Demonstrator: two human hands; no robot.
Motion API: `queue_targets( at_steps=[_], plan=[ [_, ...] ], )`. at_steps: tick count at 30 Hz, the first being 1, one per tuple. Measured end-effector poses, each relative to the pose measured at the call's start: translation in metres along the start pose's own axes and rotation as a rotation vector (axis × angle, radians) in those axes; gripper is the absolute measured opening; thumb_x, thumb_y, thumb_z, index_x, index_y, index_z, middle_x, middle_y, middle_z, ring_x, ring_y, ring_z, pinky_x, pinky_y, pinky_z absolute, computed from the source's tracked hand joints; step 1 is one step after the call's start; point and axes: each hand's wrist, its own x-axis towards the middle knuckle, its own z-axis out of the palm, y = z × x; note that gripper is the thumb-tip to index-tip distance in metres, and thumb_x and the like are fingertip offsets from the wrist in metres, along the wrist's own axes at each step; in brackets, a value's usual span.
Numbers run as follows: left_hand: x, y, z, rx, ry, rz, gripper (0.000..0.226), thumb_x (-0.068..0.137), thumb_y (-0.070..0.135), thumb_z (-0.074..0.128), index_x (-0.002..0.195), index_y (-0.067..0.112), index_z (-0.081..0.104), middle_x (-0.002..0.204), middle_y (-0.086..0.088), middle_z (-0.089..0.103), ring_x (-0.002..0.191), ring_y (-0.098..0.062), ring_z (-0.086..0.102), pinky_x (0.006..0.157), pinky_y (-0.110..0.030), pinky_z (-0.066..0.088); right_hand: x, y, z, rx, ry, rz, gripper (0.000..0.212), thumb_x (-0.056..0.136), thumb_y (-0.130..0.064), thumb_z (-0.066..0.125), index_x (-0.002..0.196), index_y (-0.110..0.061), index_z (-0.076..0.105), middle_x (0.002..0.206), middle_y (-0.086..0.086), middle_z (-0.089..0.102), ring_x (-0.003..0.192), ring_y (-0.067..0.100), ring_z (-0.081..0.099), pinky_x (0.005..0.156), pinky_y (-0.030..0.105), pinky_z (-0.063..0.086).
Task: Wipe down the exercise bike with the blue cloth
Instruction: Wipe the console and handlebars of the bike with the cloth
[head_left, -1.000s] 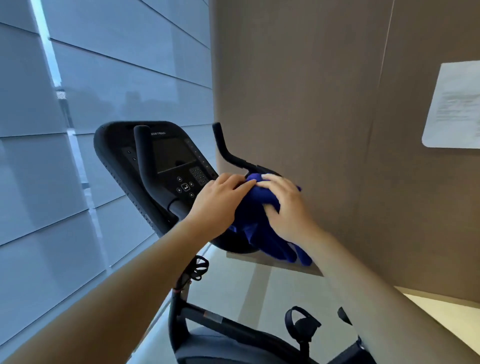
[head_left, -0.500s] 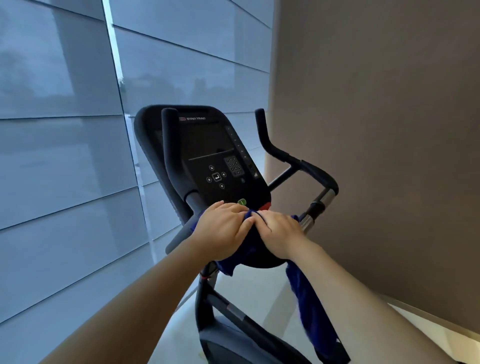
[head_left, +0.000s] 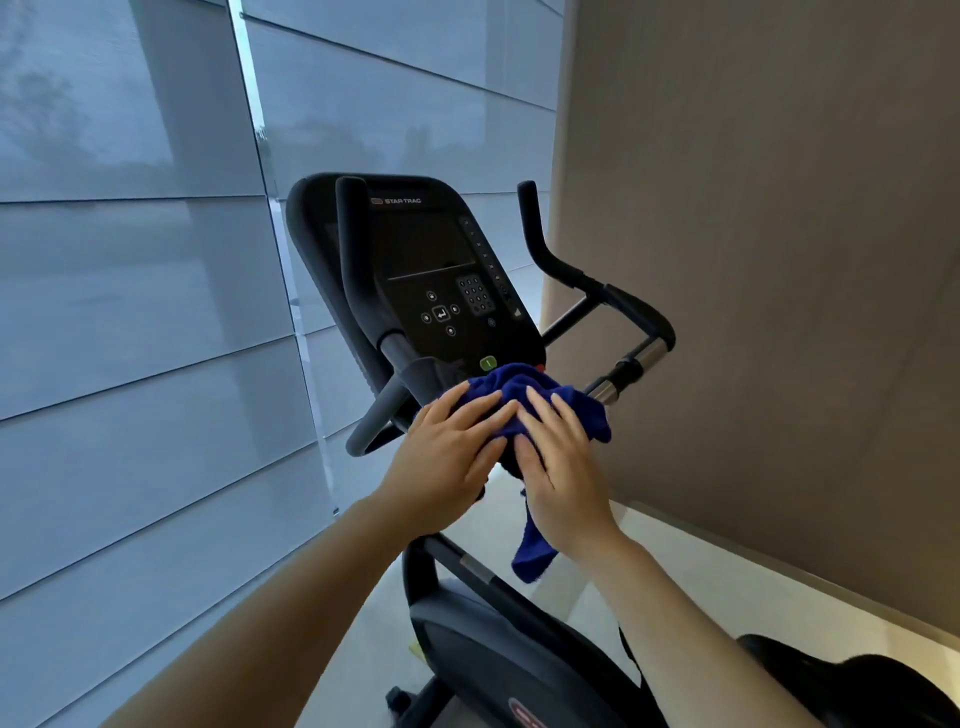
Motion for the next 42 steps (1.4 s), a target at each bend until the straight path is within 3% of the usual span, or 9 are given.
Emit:
queue_targets(
  at_steps=[3, 5, 10, 16, 20, 24, 29, 37, 42],
  plan=[
    [-0.008, -0.005, -0.010, -0.001, -0.002, 0.031, 0.056, 0.094, 0.054, 0.005, 0.141, 0.039, 0.033, 0.147, 0.016, 0.032, 0.139, -0.010, 0.015, 0.110, -0.024, 0.006, -0.004, -0.001, -0.012, 0.072, 0.003, -0.032, 0.048, 0.095, -0.039, 0.020, 0.137, -0.027, 0.041, 0.148, -0.012, 0.032, 0.139, 0.002, 0.012, 0.112, 0.019, 0.006],
    [0.002, -0.006, -0.014, 0.011, 0.054, 0.021, 0.054, 0.095, 0.046, 0.009, 0.135, 0.033, 0.044, 0.138, 0.010, 0.044, 0.131, -0.011, 0.030, 0.104, -0.029, 0.020, 0.009, -0.001, -0.015, -0.043, 0.077, -0.068, 0.049, 0.095, -0.037, 0.019, 0.133, -0.024, 0.048, 0.142, -0.008, 0.042, 0.134, 0.007, 0.027, 0.110, 0.025, 0.016],
    [0.032, -0.008, -0.001, 0.049, 0.044, 0.032, 0.045, 0.096, 0.035, 0.024, 0.133, 0.021, 0.048, 0.144, 0.005, 0.041, 0.137, -0.010, 0.029, 0.114, -0.031, 0.006, 0.037, 0.001, 0.009, -0.234, 0.093, -0.039, 0.046, 0.095, -0.032, 0.026, 0.135, -0.018, 0.044, 0.139, -0.003, 0.047, 0.131, 0.012, 0.037, 0.108, 0.035, 0.021],
    [0.040, -0.025, 0.011, 0.056, 0.135, 0.161, 0.044, 0.088, 0.035, 0.036, 0.118, 0.018, 0.063, 0.124, -0.002, 0.062, 0.113, -0.017, 0.058, 0.102, -0.027, 0.032, 0.044, 0.026, 0.016, -0.075, 0.201, -0.196, 0.044, 0.090, -0.035, 0.034, 0.122, -0.015, 0.057, 0.122, -0.002, 0.062, 0.112, 0.010, 0.055, 0.099, 0.028, 0.041],
    [0.045, -0.036, 0.008, 0.191, -0.032, 0.277, 0.059, 0.086, 0.050, 0.033, 0.127, 0.014, 0.056, 0.133, -0.008, 0.054, 0.120, -0.022, 0.053, 0.103, -0.029, 0.030, 0.056, 0.043, 0.002, 0.019, 0.081, -0.325, 0.045, 0.087, -0.032, 0.038, 0.123, -0.013, 0.056, 0.121, -0.002, 0.062, 0.110, 0.005, 0.055, 0.095, 0.019, 0.042],
    [0.041, -0.020, 0.008, 0.161, -0.035, 0.134, 0.056, 0.088, 0.046, 0.029, 0.129, 0.018, 0.054, 0.136, -0.007, 0.052, 0.126, -0.021, 0.047, 0.109, -0.033, 0.022, 0.065, 0.047, -0.004, 0.077, 0.051, -0.278, 0.044, 0.086, -0.029, 0.035, 0.120, -0.014, 0.059, 0.114, -0.002, 0.065, 0.105, 0.004, 0.058, 0.092, 0.019, 0.045],
    [0.036, -0.004, 0.010, 0.106, 0.078, 0.031, 0.048, 0.090, 0.034, 0.028, 0.118, 0.020, 0.064, 0.125, -0.003, 0.061, 0.115, -0.019, 0.056, 0.100, -0.031, 0.037, 0.053, 0.034, 0.001, 0.040, 0.130, -0.127, 0.042, 0.086, -0.025, 0.035, 0.116, -0.017, 0.062, 0.112, -0.003, 0.066, 0.101, 0.001, 0.055, 0.090, 0.012, 0.039],
    [0.028, -0.012, 0.012, 0.018, 0.179, 0.151, 0.037, 0.092, 0.031, 0.037, 0.108, 0.018, 0.069, 0.112, -0.001, 0.068, 0.106, -0.019, 0.060, 0.094, -0.034, 0.041, 0.027, 0.003, 0.018, -0.027, 0.292, 0.057, 0.039, 0.087, -0.011, 0.035, 0.116, -0.013, 0.062, 0.119, 0.004, 0.063, 0.112, 0.020, 0.054, 0.099, 0.044, 0.042],
    [0.019, -0.050, 0.010, 0.126, 0.047, 0.421, 0.044, 0.096, 0.042, 0.032, 0.132, 0.021, 0.048, 0.131, 0.000, 0.052, 0.123, -0.017, 0.043, 0.106, -0.032, 0.028, 0.002, -0.024, 0.044, -0.312, 0.334, 0.116, 0.049, 0.086, -0.016, 0.029, 0.132, -0.011, 0.046, 0.137, 0.007, 0.049, 0.127, 0.027, 0.041, 0.107, 0.050, 0.031]
  ],
)
